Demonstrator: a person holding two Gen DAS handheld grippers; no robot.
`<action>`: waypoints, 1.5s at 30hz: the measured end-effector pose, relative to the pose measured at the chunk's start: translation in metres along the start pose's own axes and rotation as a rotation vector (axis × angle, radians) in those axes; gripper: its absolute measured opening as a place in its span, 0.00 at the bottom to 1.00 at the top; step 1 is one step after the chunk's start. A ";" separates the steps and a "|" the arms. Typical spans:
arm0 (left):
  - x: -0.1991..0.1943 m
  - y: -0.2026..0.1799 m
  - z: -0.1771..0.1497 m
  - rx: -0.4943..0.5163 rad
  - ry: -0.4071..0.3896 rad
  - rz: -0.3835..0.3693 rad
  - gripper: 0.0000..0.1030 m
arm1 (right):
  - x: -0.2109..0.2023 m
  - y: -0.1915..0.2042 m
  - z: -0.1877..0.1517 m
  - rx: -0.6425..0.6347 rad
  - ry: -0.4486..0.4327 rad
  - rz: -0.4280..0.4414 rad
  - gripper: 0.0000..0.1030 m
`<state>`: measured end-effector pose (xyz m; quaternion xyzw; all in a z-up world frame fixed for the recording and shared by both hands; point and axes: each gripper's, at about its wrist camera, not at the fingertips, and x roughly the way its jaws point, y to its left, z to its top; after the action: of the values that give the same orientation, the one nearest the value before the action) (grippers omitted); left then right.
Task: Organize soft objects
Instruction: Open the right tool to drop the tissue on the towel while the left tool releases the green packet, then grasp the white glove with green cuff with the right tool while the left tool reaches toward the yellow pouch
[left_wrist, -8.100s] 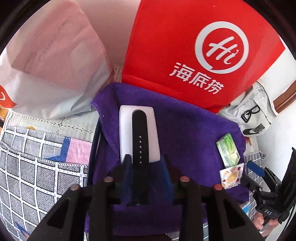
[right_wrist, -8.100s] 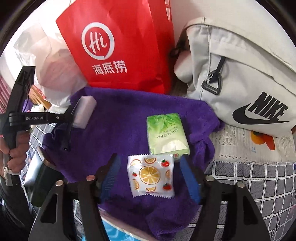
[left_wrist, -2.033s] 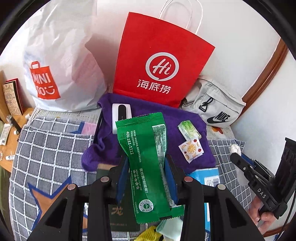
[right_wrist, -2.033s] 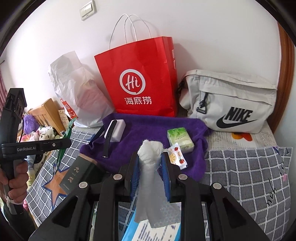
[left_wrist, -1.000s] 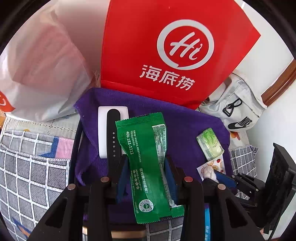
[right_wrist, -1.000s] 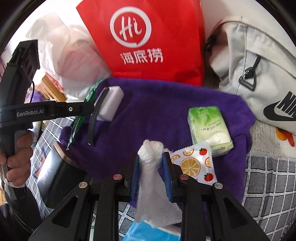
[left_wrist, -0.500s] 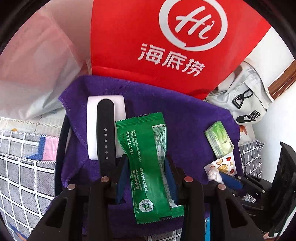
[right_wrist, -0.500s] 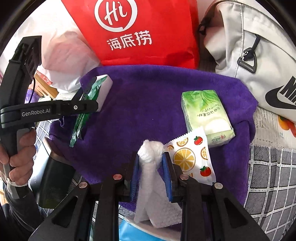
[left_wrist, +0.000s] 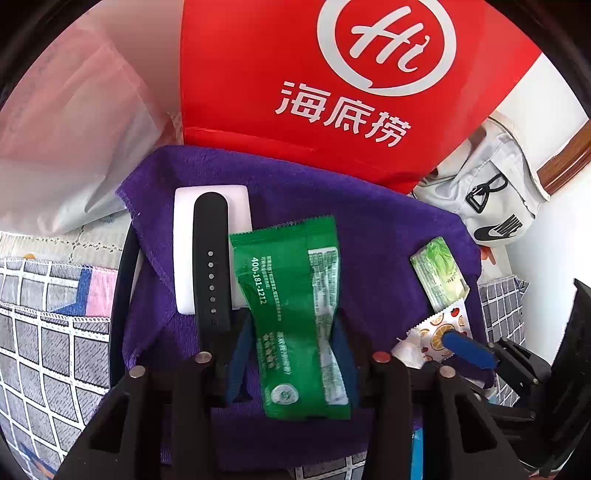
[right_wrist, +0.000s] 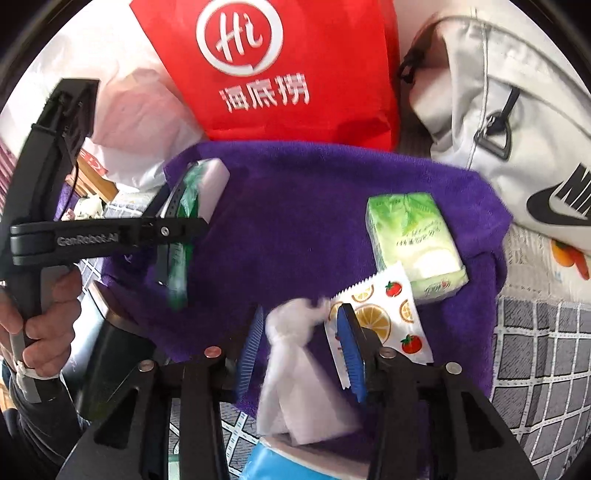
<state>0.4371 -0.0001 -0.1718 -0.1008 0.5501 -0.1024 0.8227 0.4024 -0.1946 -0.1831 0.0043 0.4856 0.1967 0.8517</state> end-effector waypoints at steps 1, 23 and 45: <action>-0.001 0.000 0.000 -0.001 0.000 -0.005 0.45 | -0.005 0.001 0.001 -0.004 -0.015 0.005 0.47; -0.111 -0.003 -0.067 0.052 -0.132 0.034 0.47 | -0.097 0.052 -0.064 0.005 -0.157 -0.030 0.54; -0.140 0.023 -0.226 0.002 -0.100 -0.001 0.47 | -0.094 0.109 -0.213 0.006 -0.061 0.028 0.46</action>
<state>0.1767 0.0491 -0.1389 -0.1056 0.5081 -0.0982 0.8492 0.1473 -0.1647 -0.1968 0.0199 0.4599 0.2070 0.8633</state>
